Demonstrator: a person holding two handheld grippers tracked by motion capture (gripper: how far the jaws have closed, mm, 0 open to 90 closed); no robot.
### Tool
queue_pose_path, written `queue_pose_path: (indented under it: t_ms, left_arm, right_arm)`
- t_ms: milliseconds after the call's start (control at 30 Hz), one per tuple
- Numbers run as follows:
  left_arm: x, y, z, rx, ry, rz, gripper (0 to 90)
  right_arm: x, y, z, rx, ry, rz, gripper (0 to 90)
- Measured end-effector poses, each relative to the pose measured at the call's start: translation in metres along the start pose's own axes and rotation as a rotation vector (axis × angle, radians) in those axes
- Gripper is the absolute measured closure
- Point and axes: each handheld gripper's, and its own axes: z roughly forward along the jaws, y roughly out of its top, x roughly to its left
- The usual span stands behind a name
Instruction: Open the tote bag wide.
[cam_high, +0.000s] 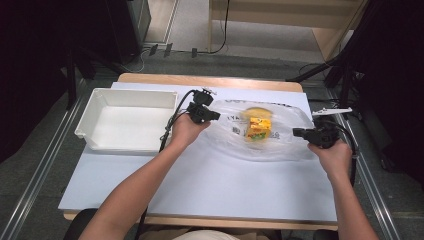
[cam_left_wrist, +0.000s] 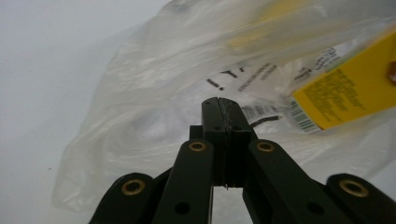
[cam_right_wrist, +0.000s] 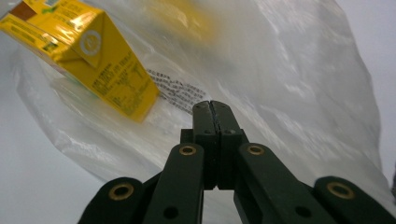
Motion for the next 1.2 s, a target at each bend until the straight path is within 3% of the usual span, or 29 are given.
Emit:
queue_pose_path:
  t_ms: [167, 367, 800, 1200]
  left_arm:
    - [-0.019, 0.005, 0.006, 0.002, -0.026, 0.048, 90.0]
    - [-0.034, 0.006, 0.022, 0.017, -0.042, 0.075, 90.0]
    - [-0.04, -0.016, 0.053, 0.07, -0.073, 0.067, 90.0]
    - [-0.049, -0.046, 0.051, 0.073, -0.102, 0.098, 90.0]
  right_arm:
    - [0.006, 0.017, 0.013, -0.007, 0.044, -0.011, 90.0]
    - [0.003, 0.036, 0.034, 0.002, 0.04, -0.013, 90.0]
    - [-0.017, 0.044, 0.079, 0.058, 0.001, 0.048, 90.0]
    - [-0.023, 0.042, 0.101, 0.059, -0.01, 0.09, 90.0]
